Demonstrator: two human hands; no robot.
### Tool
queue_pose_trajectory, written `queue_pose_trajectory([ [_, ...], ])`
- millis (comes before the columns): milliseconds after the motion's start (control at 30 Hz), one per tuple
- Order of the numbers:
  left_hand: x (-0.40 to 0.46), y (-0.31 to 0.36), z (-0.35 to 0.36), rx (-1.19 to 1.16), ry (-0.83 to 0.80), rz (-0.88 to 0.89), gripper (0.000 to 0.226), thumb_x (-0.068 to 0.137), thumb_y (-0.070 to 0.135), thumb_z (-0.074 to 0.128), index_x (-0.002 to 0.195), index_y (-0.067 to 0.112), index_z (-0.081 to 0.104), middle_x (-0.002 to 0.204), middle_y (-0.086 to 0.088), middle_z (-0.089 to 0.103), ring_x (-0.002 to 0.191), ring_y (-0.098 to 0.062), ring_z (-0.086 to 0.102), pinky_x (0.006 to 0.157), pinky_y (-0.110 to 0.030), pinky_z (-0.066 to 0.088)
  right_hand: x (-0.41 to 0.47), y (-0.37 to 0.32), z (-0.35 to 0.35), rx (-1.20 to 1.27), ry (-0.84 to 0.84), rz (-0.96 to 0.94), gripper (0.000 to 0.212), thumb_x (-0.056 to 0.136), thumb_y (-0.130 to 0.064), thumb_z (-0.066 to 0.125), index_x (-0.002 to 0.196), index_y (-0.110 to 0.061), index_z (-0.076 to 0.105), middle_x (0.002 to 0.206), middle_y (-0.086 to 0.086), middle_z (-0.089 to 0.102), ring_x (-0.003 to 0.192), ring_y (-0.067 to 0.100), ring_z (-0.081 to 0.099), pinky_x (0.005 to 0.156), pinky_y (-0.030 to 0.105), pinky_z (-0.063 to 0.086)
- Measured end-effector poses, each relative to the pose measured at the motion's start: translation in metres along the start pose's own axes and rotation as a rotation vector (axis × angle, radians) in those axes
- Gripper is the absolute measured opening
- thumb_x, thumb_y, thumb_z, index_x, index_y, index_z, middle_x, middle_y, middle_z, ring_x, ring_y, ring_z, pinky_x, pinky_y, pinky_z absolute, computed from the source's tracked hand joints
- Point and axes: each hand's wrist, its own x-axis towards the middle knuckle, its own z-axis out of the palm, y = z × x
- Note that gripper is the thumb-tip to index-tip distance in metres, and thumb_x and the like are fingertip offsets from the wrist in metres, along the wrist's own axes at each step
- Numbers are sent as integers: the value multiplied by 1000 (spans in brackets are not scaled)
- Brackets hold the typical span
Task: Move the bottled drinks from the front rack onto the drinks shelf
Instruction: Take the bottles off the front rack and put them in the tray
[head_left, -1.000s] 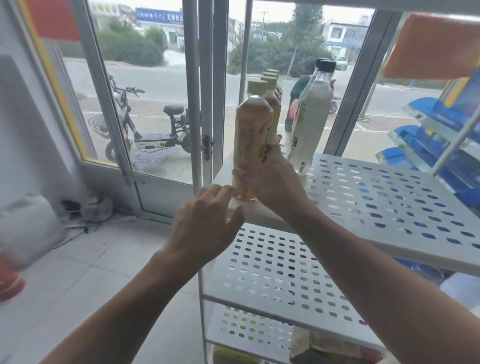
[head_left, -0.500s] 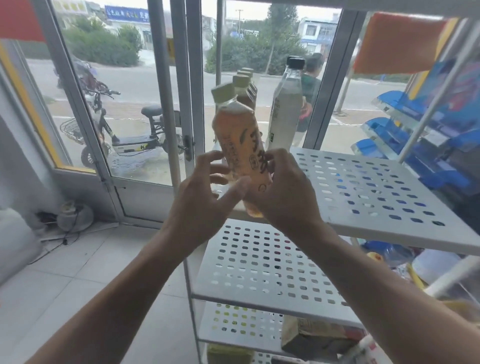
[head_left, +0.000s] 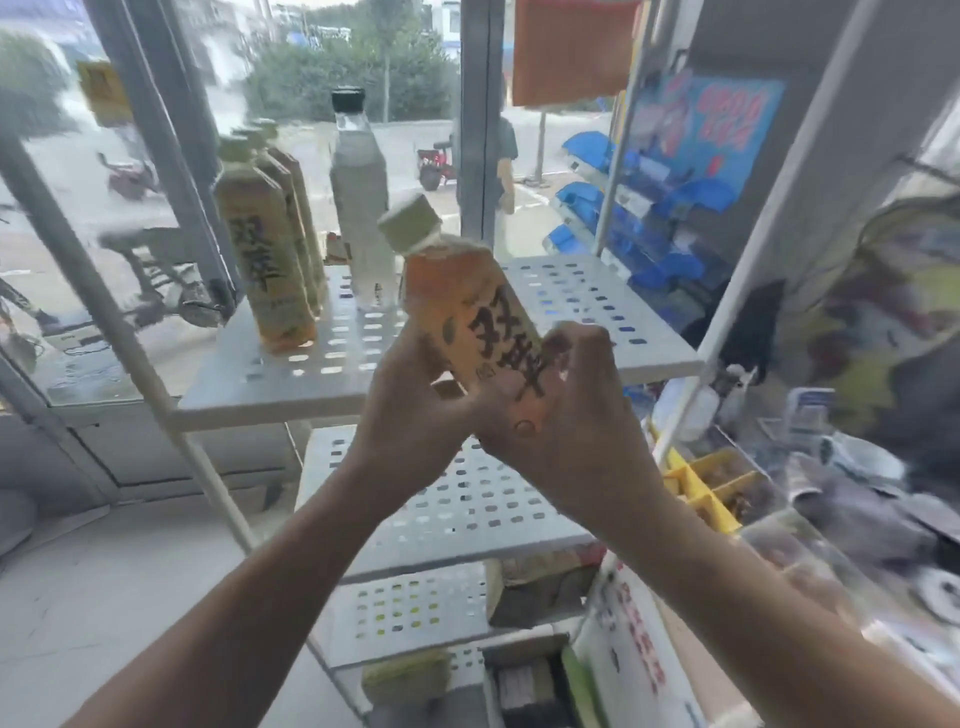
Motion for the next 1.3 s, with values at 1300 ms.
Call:
queue_pose_trajectory([
  [1300, -182, 2, 408, 302, -1326, 17, 46, 94, 44, 58, 131, 16, 54, 122, 2, 64, 106, -11, 61, 90, -30, 52, -355, 106, -271, -183, 570, 1383, 41, 78, -55, 72, 103, -25, 59, 94, -8, 66, 79, 6, 65, 60, 24, 53],
])
